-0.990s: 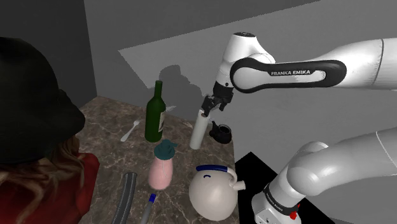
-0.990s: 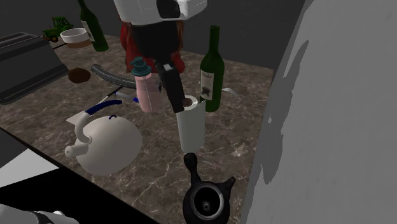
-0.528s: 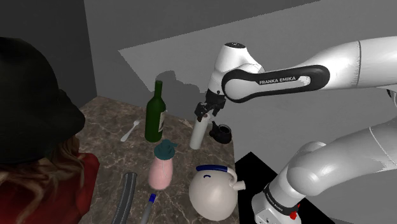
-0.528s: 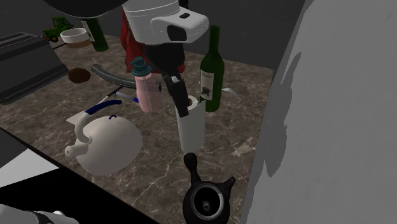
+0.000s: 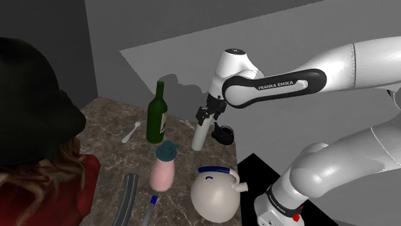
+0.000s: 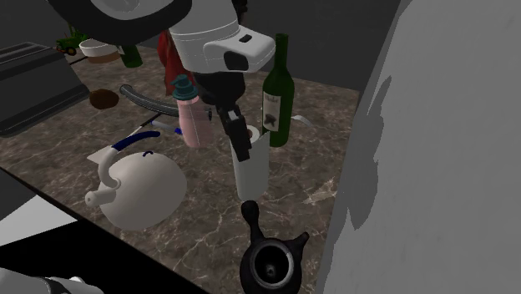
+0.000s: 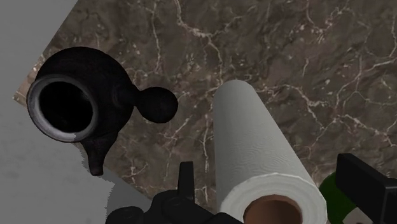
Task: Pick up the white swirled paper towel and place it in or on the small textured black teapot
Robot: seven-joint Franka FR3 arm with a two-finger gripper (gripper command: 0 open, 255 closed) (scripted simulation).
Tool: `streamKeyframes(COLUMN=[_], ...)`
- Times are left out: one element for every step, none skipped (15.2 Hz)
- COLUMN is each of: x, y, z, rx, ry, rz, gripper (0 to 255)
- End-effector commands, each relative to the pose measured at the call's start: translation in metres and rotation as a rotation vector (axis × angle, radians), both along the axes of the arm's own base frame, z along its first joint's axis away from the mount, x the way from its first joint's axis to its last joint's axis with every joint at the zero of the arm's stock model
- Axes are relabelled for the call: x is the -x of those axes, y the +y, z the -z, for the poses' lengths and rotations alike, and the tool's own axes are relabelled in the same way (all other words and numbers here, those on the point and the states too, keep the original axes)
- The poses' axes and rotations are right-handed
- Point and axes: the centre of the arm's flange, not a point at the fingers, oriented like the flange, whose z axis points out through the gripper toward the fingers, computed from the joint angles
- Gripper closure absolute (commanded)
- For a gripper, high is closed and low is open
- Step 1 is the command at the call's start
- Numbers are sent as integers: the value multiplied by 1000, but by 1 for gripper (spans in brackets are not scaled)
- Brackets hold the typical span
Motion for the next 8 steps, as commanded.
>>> streamKeyframes(x=[0,0,0,0,0,0,0,0], y=[0,0,0,0,0,0,0,0], z=[0,0,0,0,0,0,0,0], rx=[0,0,0,0,0,0,0,0], ry=[0,0,0,0,0,0,0,0], rz=[0,0,0,0,0,0,0,0], gripper=[0,0,255,255,255,255,255,255])
